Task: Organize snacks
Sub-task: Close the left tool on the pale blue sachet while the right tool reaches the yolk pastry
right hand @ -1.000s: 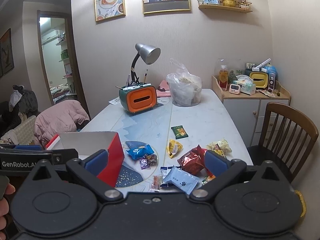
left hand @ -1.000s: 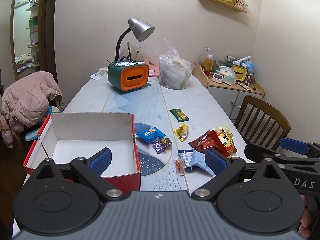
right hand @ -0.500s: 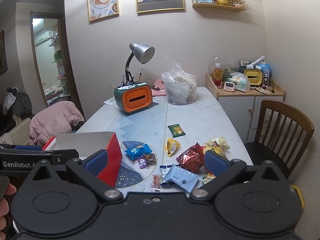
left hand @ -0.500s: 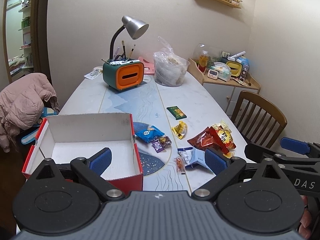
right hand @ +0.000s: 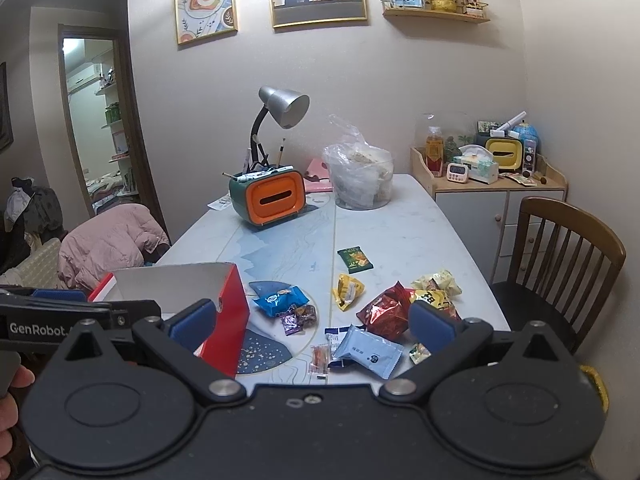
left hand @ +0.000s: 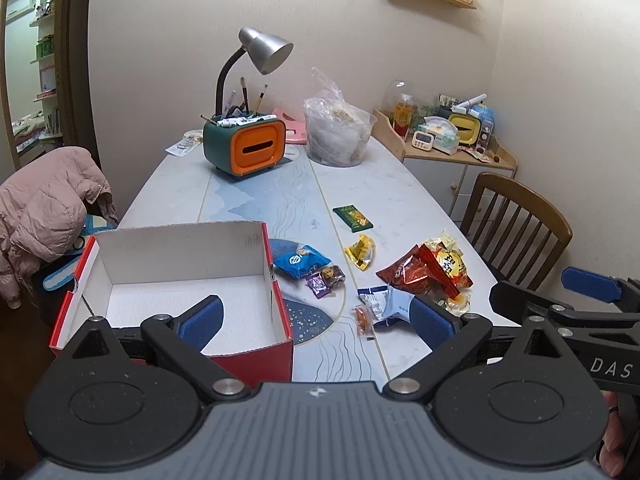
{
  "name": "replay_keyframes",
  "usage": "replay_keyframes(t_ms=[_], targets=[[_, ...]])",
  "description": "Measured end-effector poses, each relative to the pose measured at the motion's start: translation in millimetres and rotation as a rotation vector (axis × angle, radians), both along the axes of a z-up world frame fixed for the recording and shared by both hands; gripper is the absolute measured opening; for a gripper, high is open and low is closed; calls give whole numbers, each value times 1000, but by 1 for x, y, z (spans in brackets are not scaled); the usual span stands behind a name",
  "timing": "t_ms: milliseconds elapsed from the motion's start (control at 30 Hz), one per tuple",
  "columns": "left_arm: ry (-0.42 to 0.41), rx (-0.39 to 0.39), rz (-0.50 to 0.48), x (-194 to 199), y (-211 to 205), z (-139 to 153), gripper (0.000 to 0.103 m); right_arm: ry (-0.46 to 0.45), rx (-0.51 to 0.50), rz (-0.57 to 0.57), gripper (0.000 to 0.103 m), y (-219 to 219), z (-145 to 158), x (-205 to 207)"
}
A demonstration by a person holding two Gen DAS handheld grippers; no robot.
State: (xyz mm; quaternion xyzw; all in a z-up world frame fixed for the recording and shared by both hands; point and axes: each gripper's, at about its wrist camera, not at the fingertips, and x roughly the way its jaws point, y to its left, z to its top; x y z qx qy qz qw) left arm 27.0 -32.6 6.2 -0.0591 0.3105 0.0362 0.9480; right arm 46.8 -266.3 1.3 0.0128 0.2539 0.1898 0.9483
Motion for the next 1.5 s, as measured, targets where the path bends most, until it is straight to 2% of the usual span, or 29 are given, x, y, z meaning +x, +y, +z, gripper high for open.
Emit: replay_keyframes(t_ms=[300, 467, 633, 733, 833, 1000, 1133, 1200, 1300, 1500], targets=[[26, -9, -2, 29, -16, -9, 100, -18, -26, 17, 103, -12, -2, 17], [88, -29, 8, 60, -28, -23, 100, 11, -39, 33, 103, -31, -15, 44], [143, -42, -4, 93, -48, -42, 100, 24, -118, 85, 101, -46, -40, 75], [170, -55, -50, 113, -61, -57, 100, 58, -155, 111, 98, -56, -60, 96], [202, -49, -93, 133, -79, -72, 100, 120, -179, 125, 90, -68, -82, 117], [244, -47, -88, 163, -100, -95, 100, 166, -205, 127, 86, -83, -113, 147], [299, -44, -87, 188, -112, -113, 99, 215, -226, 172, 83, -90, -138, 168], [336, -64, -64, 200, -114, -123, 99, 227, -243, 203, 82, -91, -147, 176], [393, -145, 9, 218, -111, -135, 99, 229, -260, 250, 81, -92, -155, 185], [474, -285, 217, 239, -95, -157, 99, 261, -248, 293, 79, -92, -168, 203]])
